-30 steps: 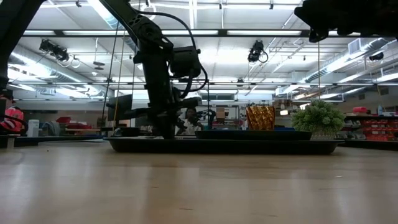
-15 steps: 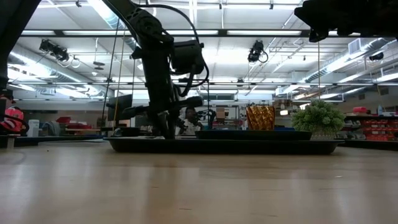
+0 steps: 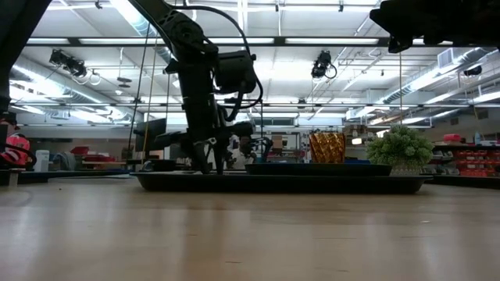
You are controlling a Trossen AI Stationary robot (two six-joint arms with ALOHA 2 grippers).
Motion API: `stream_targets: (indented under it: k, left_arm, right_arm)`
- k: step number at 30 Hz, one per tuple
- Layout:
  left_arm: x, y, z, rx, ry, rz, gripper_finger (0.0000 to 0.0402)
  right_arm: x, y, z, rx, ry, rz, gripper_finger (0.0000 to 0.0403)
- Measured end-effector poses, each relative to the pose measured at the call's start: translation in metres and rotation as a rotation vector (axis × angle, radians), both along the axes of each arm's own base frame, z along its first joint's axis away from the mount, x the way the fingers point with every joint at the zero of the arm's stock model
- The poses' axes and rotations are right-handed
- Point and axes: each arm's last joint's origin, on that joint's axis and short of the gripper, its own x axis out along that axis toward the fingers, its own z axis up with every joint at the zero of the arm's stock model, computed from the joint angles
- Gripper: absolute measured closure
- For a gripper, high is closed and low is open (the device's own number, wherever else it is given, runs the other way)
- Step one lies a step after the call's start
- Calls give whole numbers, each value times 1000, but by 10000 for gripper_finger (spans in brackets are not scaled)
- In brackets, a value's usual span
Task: Pick and place plate/cup/fork/spoon on tray
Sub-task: Adjust the orange fork on the table, then return to Home Position
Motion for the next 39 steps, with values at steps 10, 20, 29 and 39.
stream_targets:
  k: [10, 20, 29, 39]
  left_arm:
    - [-13, 6, 36, -18, -2, -337, 287]
    - [-35, -8, 115, 353, -56, -813, 328]
    - [-48, -12, 164, 718, -99, -1068, 377]
    - [-75, 16, 186, 744, -204, -1155, 395]
  right_arm:
    - [-1, -2, -2, -7, 27, -54, 287]
    - [0, -8, -10, -18, 86, -7, 287]
    - [-8, -30, -35, 77, 34, -124, 287]
    - [-13, -44, -48, 165, 50, -217, 287]
